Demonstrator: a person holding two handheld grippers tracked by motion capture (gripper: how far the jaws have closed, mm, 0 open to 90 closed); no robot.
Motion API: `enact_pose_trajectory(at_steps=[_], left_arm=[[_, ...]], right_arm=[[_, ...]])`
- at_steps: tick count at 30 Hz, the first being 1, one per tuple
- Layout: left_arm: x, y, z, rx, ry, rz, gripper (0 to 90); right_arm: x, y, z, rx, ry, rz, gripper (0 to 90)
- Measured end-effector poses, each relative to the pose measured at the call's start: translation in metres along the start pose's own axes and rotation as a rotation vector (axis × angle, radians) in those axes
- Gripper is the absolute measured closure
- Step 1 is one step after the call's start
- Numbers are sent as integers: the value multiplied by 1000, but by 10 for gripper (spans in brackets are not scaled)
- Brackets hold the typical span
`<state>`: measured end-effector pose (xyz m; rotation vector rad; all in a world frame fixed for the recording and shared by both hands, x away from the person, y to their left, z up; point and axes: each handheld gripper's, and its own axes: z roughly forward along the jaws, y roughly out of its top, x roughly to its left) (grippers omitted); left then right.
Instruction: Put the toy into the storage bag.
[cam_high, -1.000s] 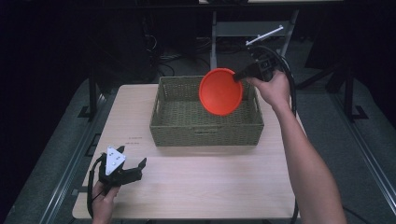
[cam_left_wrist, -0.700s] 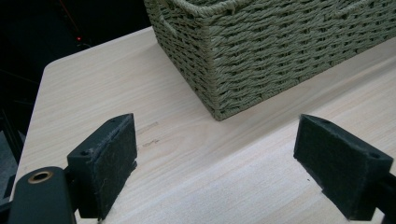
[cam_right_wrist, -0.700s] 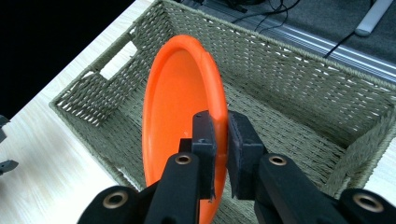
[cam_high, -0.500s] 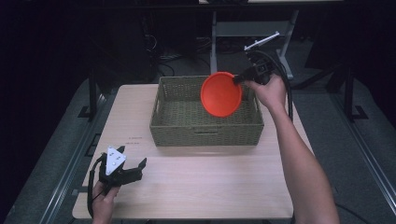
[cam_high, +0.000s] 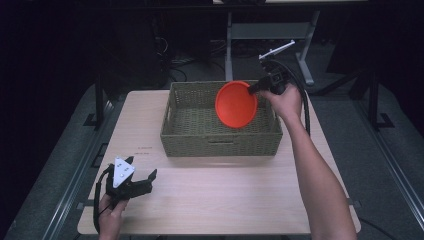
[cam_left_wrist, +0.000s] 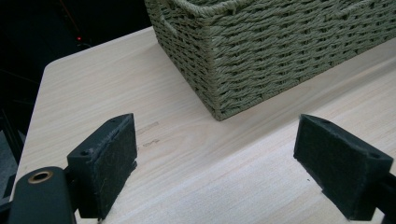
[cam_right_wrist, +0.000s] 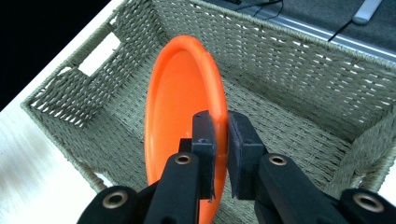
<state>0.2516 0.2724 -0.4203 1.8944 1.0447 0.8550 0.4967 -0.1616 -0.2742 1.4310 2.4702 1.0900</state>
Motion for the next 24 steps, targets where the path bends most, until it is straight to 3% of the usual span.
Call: enact_pose_trajectory(at_steps=[13,24], left_arm=[[0,0,0,1,0,0,128],[0,0,0,1,-2,1,128]], right_arm=[[-4,-6,16,19,-25,7,819],[-2,-15,43,87,-57,-1,816]])
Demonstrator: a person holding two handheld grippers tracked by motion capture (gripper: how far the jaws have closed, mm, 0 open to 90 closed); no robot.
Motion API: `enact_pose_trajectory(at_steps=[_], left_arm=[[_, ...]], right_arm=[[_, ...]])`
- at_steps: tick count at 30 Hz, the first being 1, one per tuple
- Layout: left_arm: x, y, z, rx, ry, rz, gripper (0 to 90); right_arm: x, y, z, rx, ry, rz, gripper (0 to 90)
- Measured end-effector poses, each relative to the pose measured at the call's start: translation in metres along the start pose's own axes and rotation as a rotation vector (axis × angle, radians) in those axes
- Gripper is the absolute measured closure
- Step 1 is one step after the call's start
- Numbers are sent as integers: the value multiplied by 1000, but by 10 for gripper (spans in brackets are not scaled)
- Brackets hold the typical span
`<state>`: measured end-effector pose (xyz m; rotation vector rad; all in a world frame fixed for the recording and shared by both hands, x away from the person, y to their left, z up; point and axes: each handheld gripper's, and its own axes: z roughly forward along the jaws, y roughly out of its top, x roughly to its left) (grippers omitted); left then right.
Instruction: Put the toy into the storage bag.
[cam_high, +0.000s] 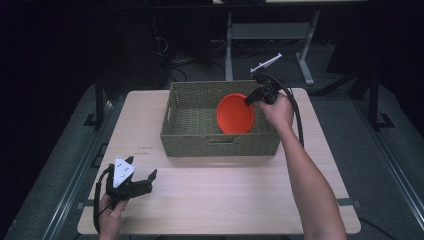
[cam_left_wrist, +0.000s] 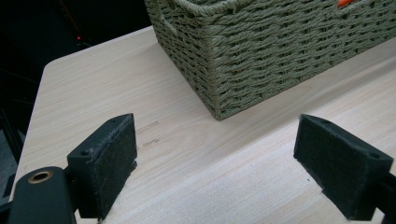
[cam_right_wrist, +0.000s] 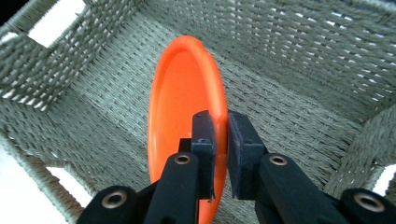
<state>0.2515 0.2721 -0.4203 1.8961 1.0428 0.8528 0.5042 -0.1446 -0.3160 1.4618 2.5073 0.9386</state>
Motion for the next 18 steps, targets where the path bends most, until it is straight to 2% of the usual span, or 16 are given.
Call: enact_pose_trajectory(at_steps=[6,10,11,14,18], left_arm=[[0,0,0,1,0,4,128],[-1,0,0,-2,-1,1,128],[0,0,0,0,0,3,128],[-1,0,-1,-1,1,0,128],[-1,0,-1,-3,1,0,128]], right_arm=[[-3,-5,9,11,17,24,813],[-4,-8,17,45,9,21,809],[-2,-8,21,73,-5,0,806],[-2,-9,24,77,-10,-9,806],[-5,-10,24,77,11,9,799]])
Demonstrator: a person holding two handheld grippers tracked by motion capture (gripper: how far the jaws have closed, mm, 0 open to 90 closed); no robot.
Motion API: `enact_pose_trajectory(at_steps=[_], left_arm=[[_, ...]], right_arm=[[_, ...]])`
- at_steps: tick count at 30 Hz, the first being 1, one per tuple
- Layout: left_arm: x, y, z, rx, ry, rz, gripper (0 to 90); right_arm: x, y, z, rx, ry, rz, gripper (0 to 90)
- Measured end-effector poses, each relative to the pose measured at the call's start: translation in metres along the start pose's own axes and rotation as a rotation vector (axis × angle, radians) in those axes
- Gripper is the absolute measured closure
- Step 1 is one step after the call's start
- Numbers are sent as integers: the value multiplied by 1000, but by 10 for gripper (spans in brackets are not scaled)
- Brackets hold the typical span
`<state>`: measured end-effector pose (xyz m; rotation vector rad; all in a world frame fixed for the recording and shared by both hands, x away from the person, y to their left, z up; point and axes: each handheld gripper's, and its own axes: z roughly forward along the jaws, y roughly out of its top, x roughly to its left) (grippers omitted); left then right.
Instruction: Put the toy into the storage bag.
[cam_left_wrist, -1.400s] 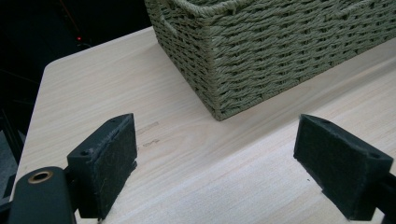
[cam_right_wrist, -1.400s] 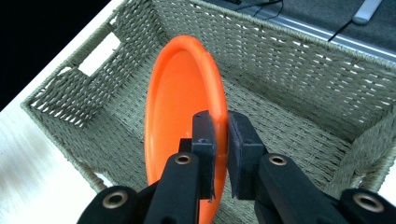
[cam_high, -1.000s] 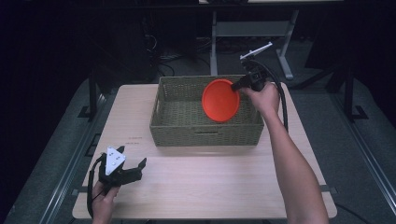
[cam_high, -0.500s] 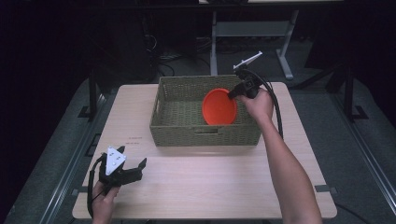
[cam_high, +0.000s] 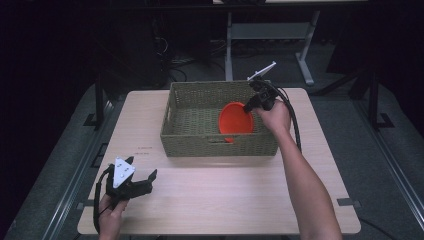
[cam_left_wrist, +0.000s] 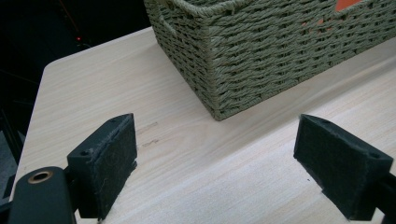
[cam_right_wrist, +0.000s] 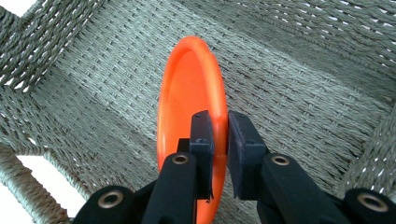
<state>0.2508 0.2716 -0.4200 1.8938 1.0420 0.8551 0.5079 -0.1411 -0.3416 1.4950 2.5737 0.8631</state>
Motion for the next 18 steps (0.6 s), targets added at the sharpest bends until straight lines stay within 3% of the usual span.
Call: enact_pose_trajectory(at_steps=[9,11,18], left_arm=[[-1,1,0,3,1,8,128],[-1,1,0,2,2,6,128],[-2,1,1,4,1,8,128]], right_arm=[[-4,-2,-10,-27,9,22,753],[-6,-3,-12,-29,41,30,747],[-4,-5,-16,-45,78,21,699]])
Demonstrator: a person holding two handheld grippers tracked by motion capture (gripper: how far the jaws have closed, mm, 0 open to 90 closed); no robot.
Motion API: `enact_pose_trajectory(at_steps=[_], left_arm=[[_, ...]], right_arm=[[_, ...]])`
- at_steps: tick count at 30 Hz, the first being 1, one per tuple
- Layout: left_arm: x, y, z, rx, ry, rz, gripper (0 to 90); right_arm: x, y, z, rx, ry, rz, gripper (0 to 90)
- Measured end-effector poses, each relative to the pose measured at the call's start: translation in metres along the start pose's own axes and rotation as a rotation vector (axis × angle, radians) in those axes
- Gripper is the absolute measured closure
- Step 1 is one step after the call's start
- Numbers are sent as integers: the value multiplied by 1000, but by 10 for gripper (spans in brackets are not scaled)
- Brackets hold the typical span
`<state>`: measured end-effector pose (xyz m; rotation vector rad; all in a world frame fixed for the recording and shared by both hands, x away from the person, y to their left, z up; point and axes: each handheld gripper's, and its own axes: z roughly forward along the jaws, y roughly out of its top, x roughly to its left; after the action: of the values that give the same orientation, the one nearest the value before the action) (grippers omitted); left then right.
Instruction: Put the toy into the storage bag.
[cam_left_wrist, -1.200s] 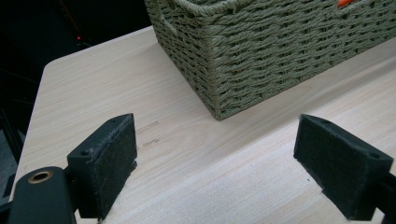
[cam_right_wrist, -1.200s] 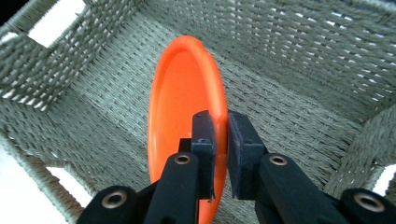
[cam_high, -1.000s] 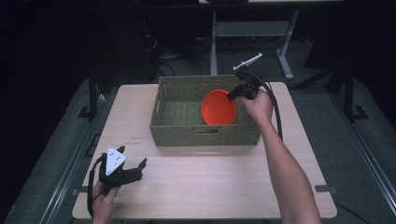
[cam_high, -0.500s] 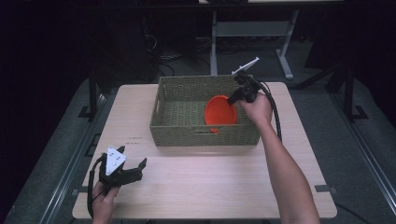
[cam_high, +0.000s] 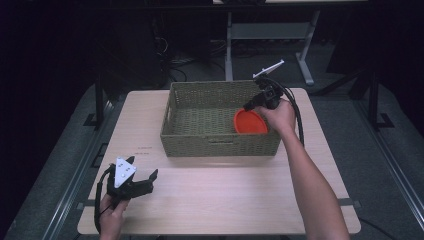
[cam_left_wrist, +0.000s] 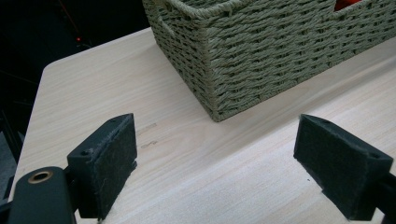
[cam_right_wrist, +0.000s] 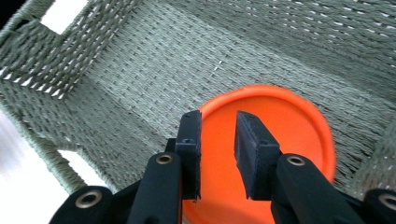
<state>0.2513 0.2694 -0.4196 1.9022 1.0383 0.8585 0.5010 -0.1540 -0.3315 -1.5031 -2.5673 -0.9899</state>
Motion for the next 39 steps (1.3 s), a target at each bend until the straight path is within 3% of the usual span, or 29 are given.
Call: enact_pose_trajectory(at_steps=[11,16,30,39], left_arm=[[0,0,2,5,0,1,128],[1,0,2,2,1,-1,128],[0,-1,0,3,2,-4,128],[0,-1,0,1,1,1,128]], right_arm=[[-2,-4,1,0,17,-3,637],[-6,-9,1,-10,50,15,576],[5,-12,0,-14,95,-18,449],[6,-15,-10,-50,117,-8,396]])
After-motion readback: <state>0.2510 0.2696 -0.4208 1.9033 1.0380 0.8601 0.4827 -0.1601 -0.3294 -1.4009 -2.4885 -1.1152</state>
